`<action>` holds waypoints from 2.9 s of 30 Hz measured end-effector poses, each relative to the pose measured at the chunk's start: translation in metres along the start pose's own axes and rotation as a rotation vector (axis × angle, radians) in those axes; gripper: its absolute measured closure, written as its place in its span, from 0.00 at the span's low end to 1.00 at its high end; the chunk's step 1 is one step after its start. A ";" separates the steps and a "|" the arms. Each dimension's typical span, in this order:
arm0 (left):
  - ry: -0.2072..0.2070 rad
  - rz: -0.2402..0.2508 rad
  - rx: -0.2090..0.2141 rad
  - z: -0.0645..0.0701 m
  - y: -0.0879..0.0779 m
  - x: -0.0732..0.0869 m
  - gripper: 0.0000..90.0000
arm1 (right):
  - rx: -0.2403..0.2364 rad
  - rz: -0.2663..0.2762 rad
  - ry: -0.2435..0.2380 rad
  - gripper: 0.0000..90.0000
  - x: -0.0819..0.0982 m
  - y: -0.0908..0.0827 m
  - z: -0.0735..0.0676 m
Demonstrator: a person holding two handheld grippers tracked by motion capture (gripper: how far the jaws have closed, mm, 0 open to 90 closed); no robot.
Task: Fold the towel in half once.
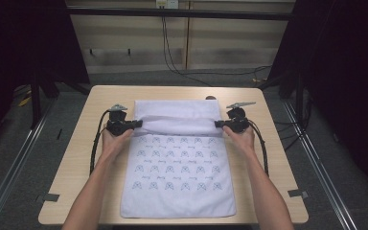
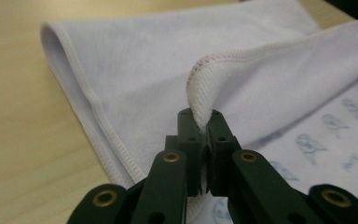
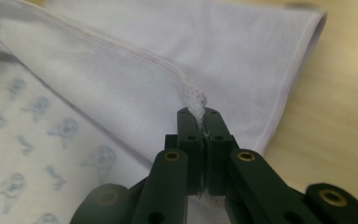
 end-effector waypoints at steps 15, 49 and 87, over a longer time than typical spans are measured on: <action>0.094 0.223 0.105 0.054 -0.122 -0.070 0.96 | -0.176 0.223 -0.125 0.97 -0.055 -0.121 -0.063; 0.154 -0.120 0.256 0.146 -0.123 0.113 0.94 | -0.270 -0.183 -0.200 0.94 0.175 -0.127 -0.091; 0.064 -0.104 0.141 0.090 -0.083 0.081 0.62 | -0.213 -0.125 -0.182 0.67 0.126 -0.081 -0.082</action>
Point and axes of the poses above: each handheld gripper's, and its own axes: y roughly forward along the jaws, x roughly out of its underside, z roughly to its right, the point moved 9 cm from there along y, roughly forward along the jaws, and after that the axes turned 11 degrees about y, right-handed, at the moved point
